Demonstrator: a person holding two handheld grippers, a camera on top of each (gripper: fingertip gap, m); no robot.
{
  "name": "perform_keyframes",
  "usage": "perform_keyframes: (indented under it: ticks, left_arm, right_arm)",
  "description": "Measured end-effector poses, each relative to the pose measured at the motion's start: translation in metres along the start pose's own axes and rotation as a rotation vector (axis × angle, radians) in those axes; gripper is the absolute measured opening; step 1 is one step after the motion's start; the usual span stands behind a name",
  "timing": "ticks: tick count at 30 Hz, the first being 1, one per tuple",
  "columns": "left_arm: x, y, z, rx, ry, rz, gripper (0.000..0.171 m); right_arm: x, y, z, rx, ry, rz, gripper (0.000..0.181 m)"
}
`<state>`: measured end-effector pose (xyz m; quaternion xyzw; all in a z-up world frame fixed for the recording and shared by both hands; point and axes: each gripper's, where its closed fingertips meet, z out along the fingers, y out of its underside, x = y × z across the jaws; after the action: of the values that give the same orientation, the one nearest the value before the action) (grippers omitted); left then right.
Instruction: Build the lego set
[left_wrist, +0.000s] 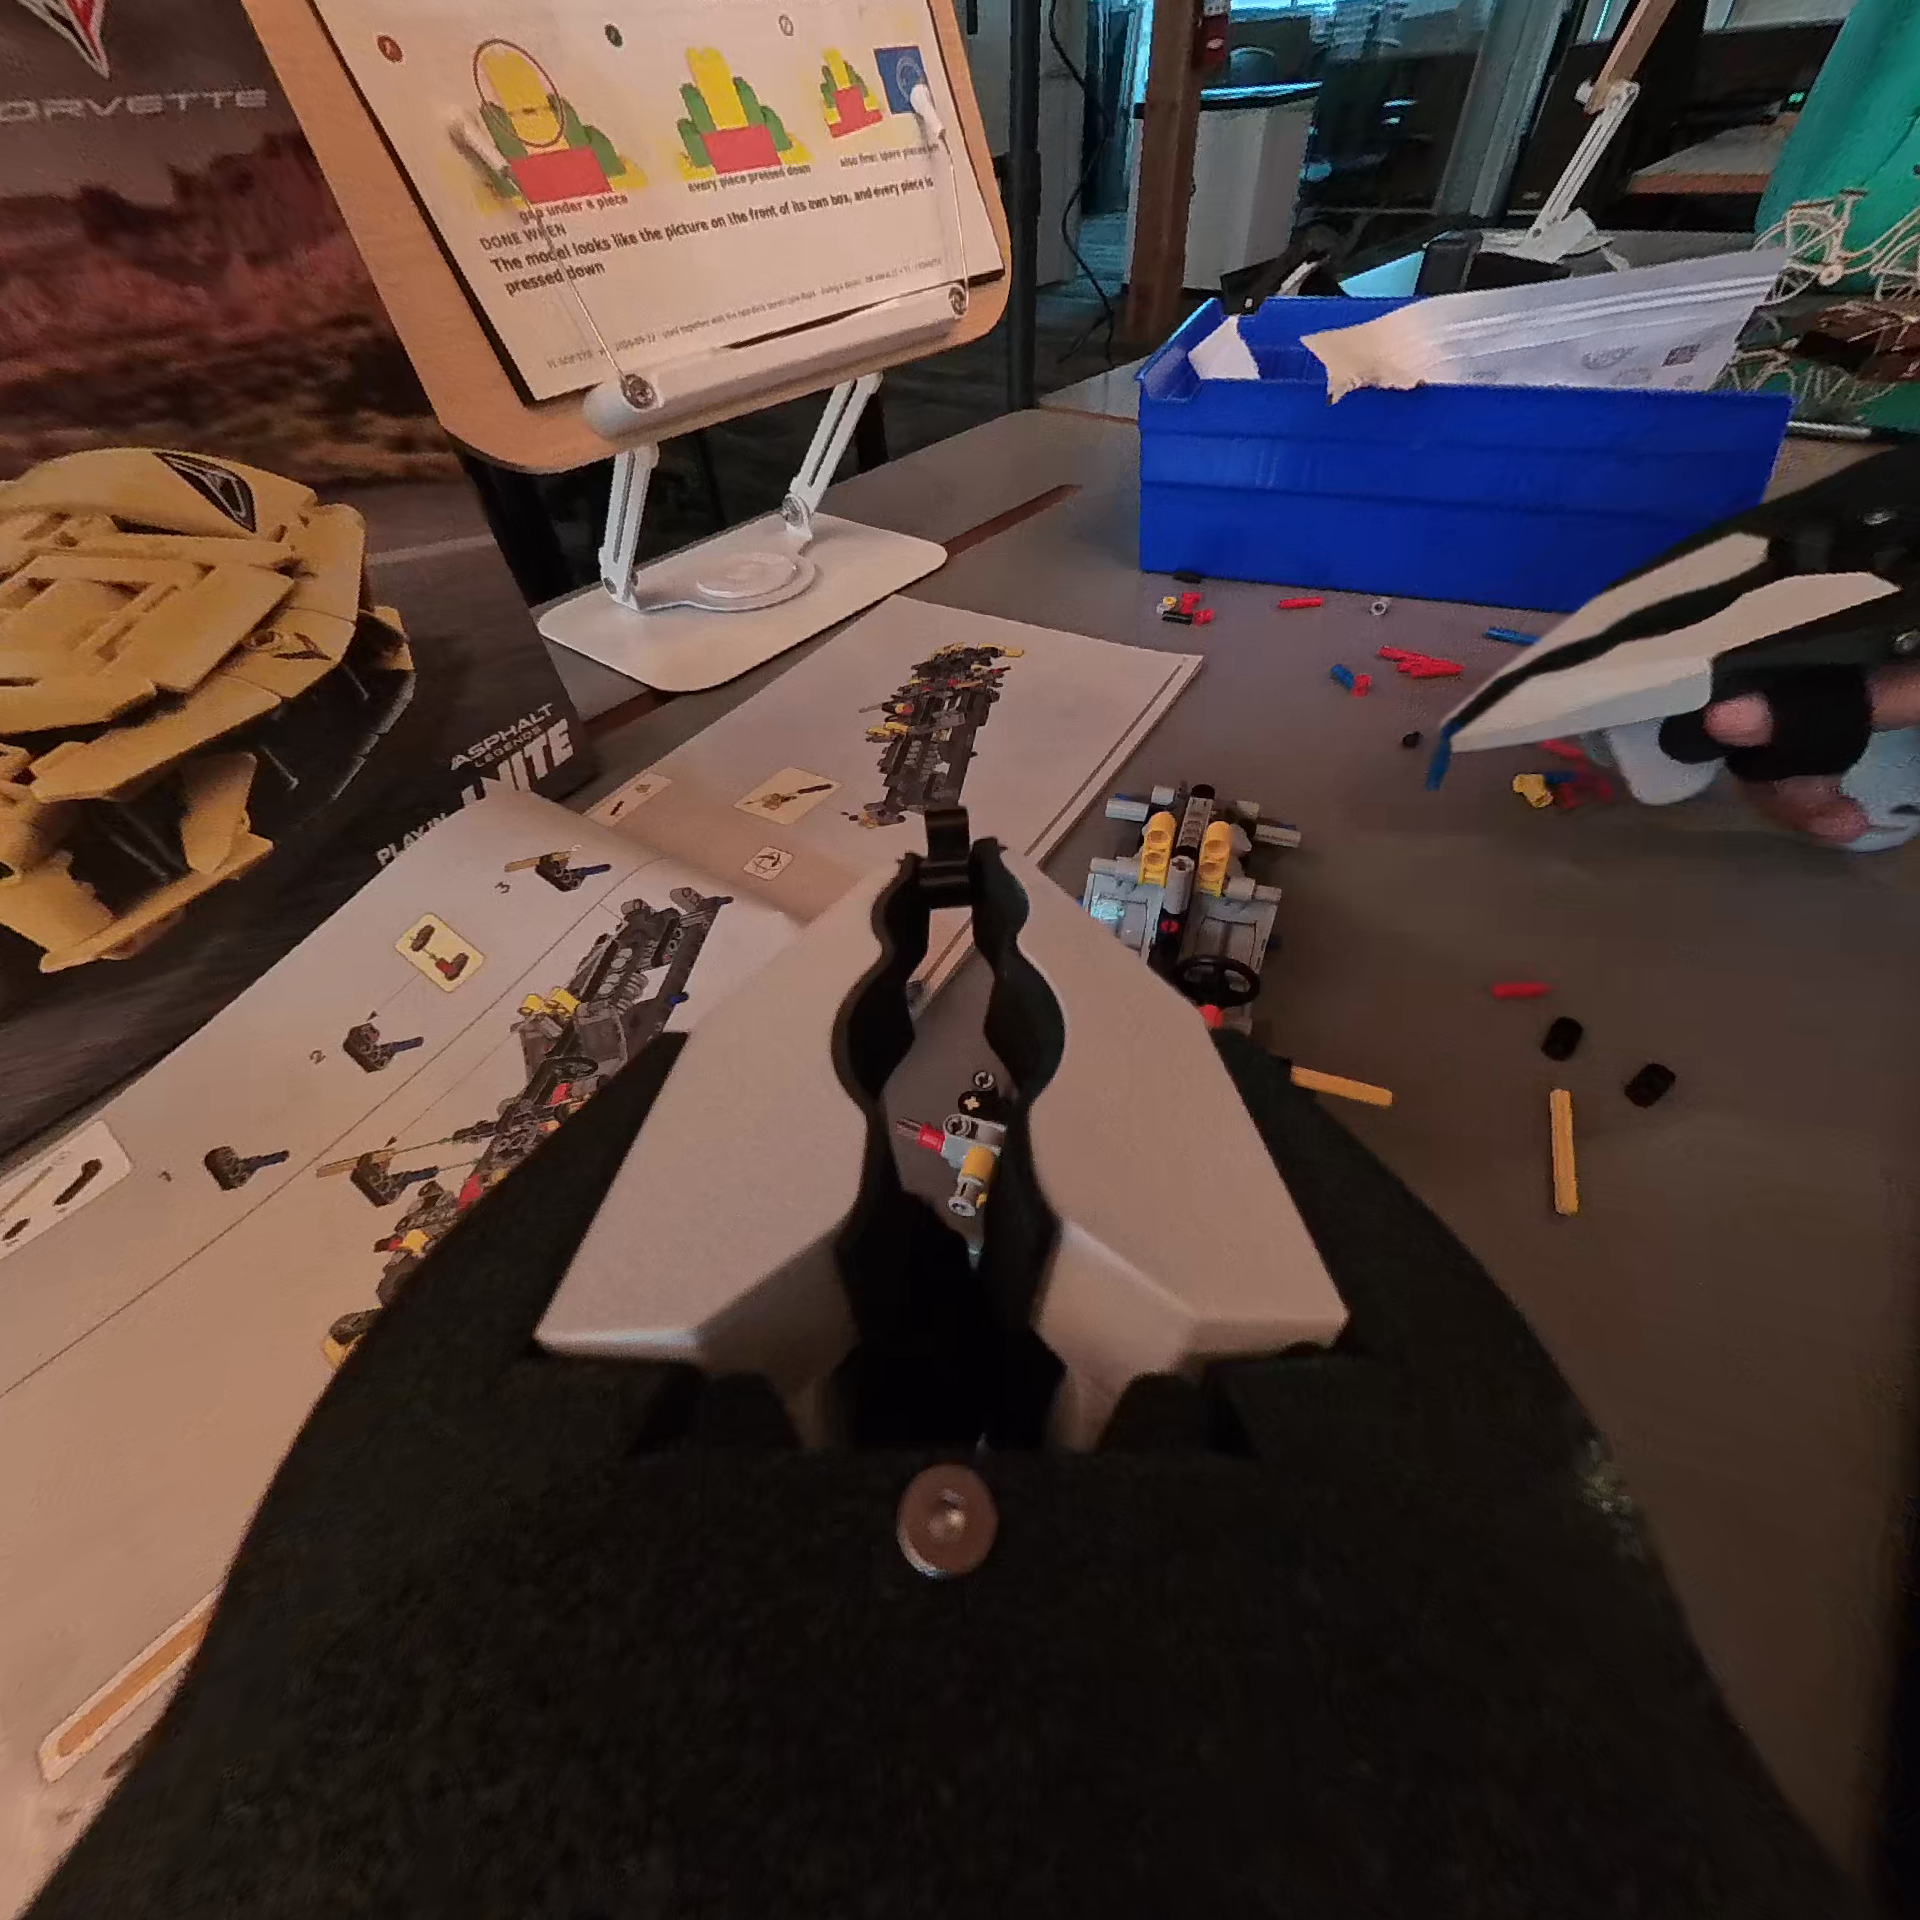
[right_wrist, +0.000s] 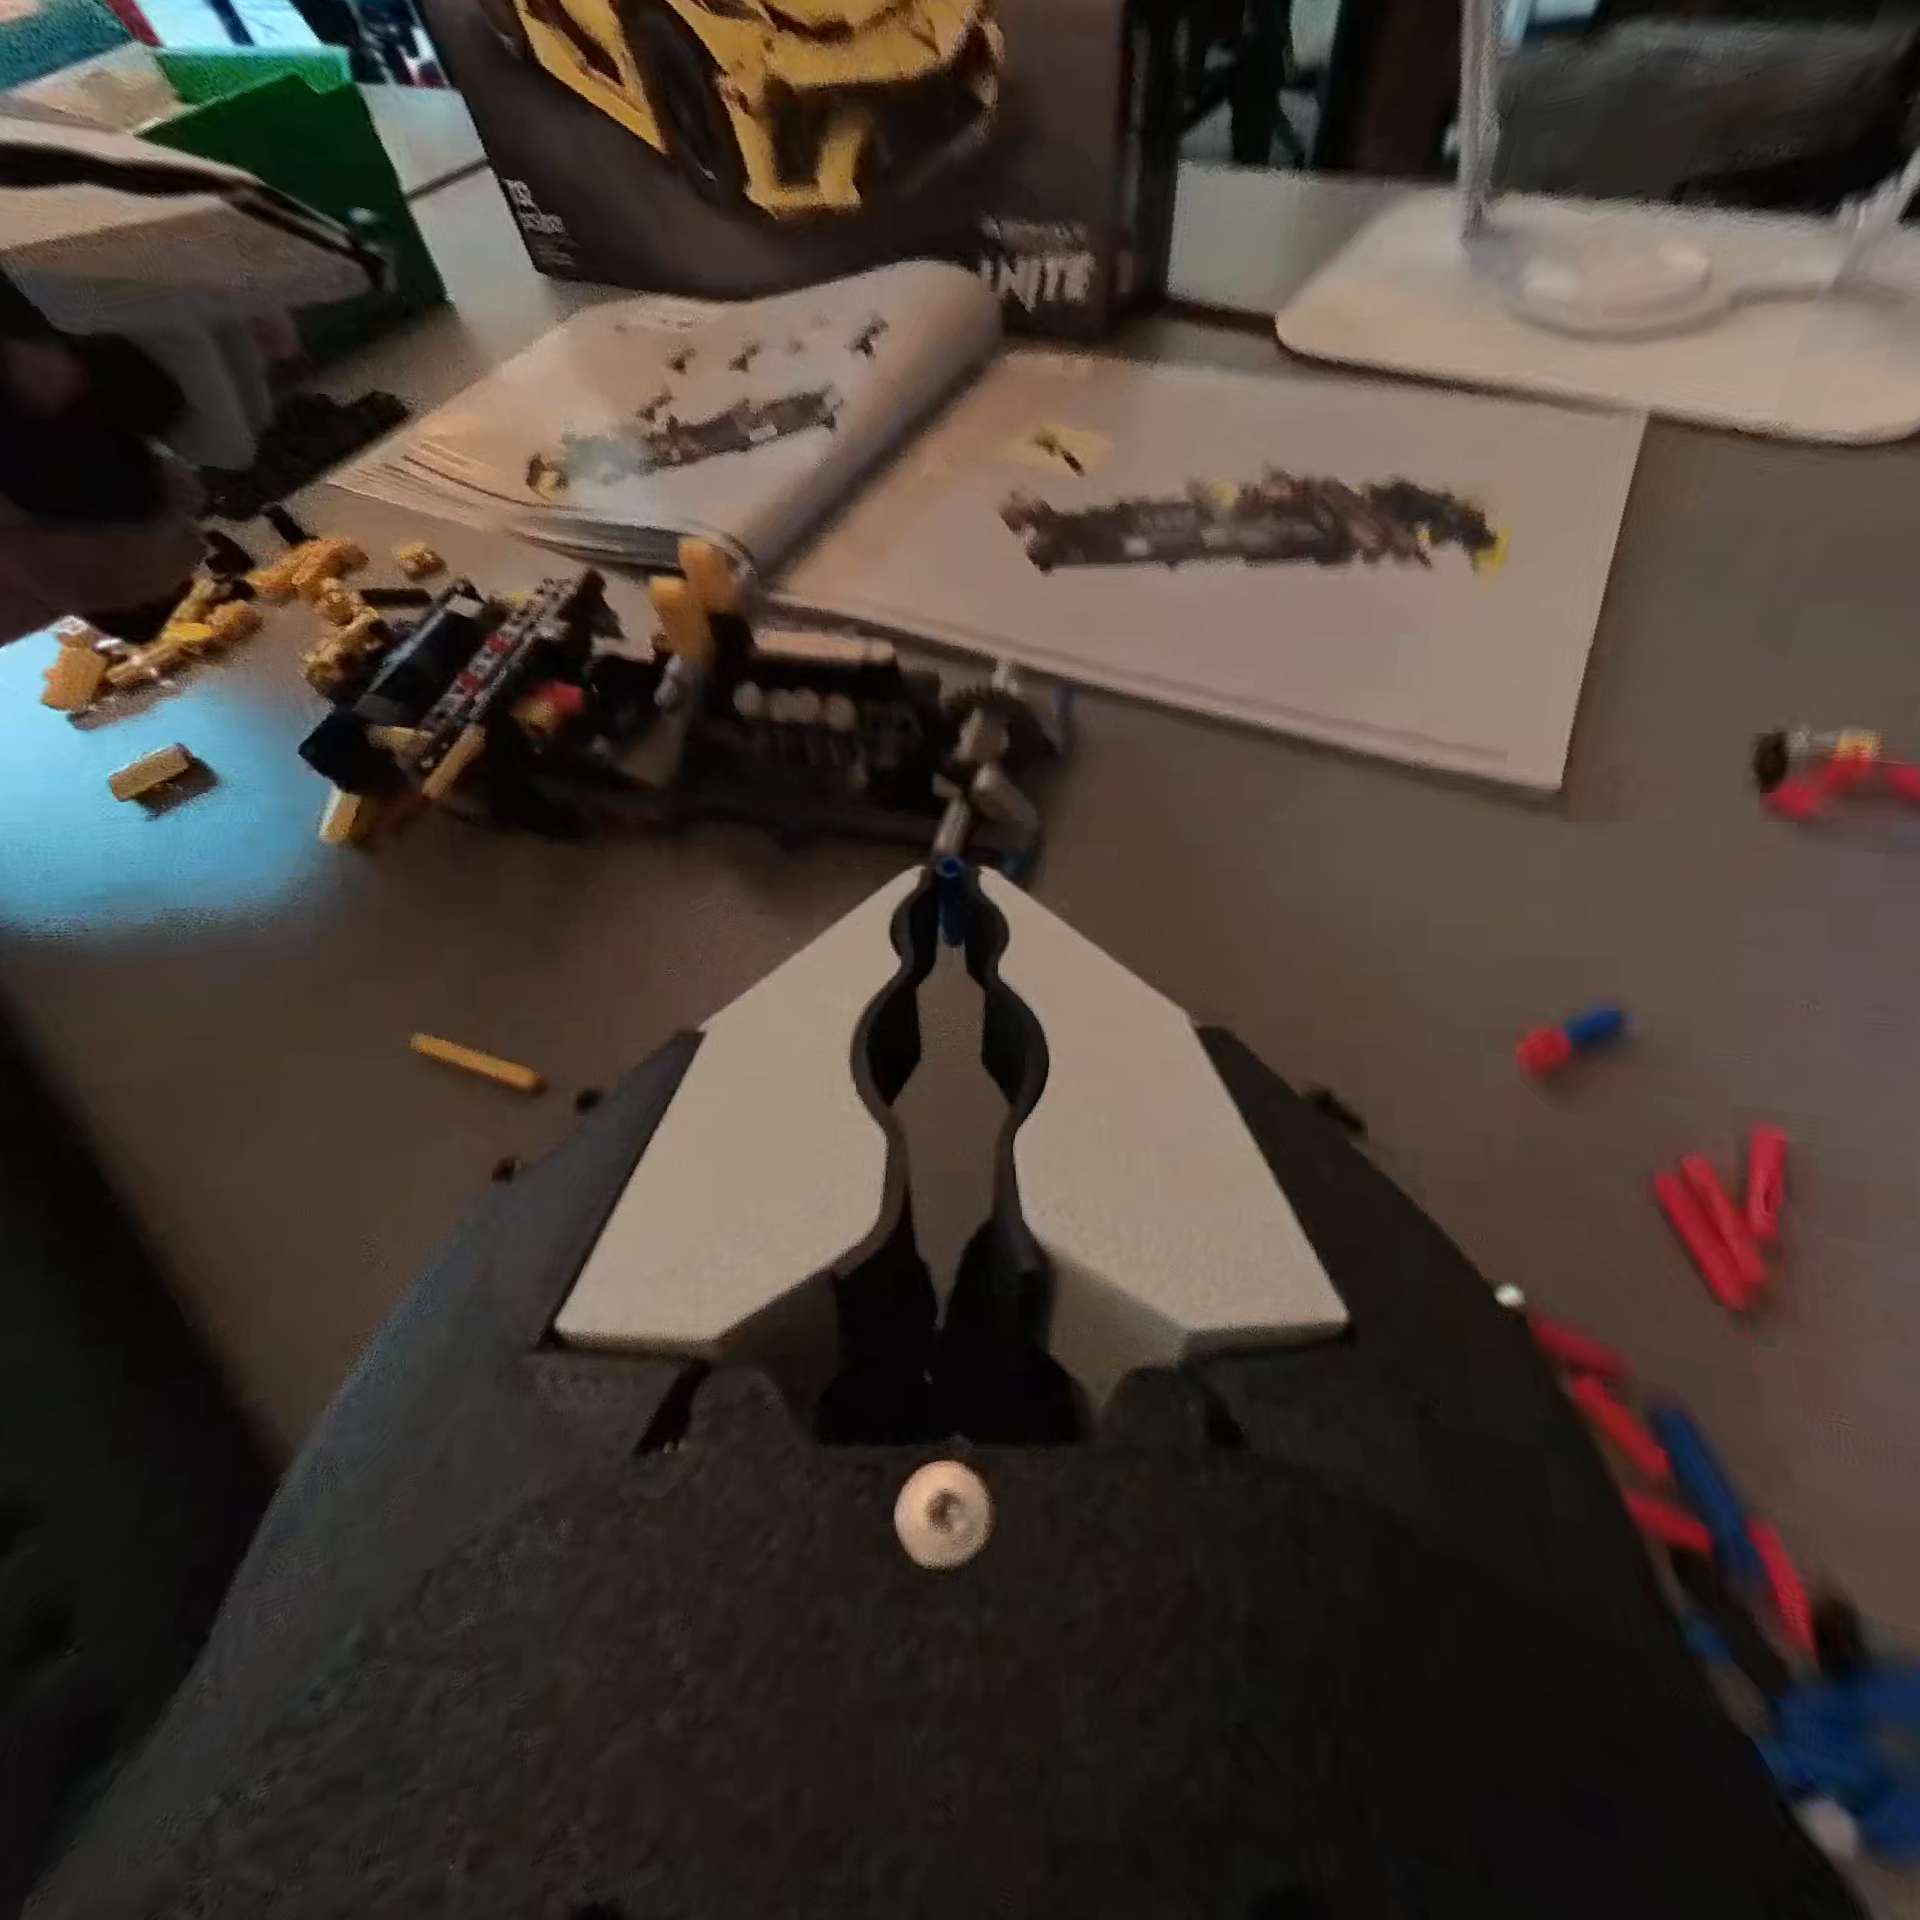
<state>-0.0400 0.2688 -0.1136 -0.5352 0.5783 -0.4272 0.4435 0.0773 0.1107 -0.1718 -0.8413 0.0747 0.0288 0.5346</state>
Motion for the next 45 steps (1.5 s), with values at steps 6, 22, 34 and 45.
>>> perform_keyframes:
  ticks: [6, 22, 34, 45]
  left_arm:
    - [0.005, 0.002, 0.003, -0.012, 0.0, 0.036, 0.005]
    - [0.006, 0.003, 0.003, -0.019, -0.001, 0.055, 0.005]
    - [0.006, 0.003, 0.003, -0.022, -0.001, 0.054, 0.005]
    - [0.005, 0.002, 0.002, -0.021, -0.005, 0.06, 0.005]
  right_arm:
    - [0.014, 0.03, -0.007, -0.122, 0.024, 0.069, 0.003]
    - [0.019, 0.04, -0.011, -0.18, 0.056, 0.003, 0.003]
    - [0.018, 0.042, -0.011, -0.197, 0.05, 0.012, 0.005]
    - [0.019, 0.044, -0.012, -0.223, 0.045, 0.005, 0.006]
